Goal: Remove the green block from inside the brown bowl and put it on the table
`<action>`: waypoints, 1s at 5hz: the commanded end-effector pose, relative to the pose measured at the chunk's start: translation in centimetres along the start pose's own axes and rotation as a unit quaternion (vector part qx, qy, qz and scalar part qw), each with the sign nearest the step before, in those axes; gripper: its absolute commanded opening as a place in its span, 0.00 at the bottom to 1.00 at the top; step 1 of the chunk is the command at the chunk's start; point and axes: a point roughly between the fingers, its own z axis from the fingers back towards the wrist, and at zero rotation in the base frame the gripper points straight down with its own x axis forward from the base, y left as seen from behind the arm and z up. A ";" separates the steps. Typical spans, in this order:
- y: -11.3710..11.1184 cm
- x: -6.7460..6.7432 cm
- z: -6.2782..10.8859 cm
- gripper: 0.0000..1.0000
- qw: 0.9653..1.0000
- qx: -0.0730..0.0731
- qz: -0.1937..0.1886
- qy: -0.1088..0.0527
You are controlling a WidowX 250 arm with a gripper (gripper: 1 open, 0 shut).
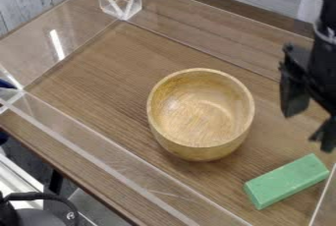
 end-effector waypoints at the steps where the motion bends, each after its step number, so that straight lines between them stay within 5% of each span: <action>1: -0.5 0.7 -0.2 1.00 1.000 -0.002 -0.011 -0.018; 5: -0.1 0.8 -4.3 1.00 1.000 -0.006 -0.021 0.006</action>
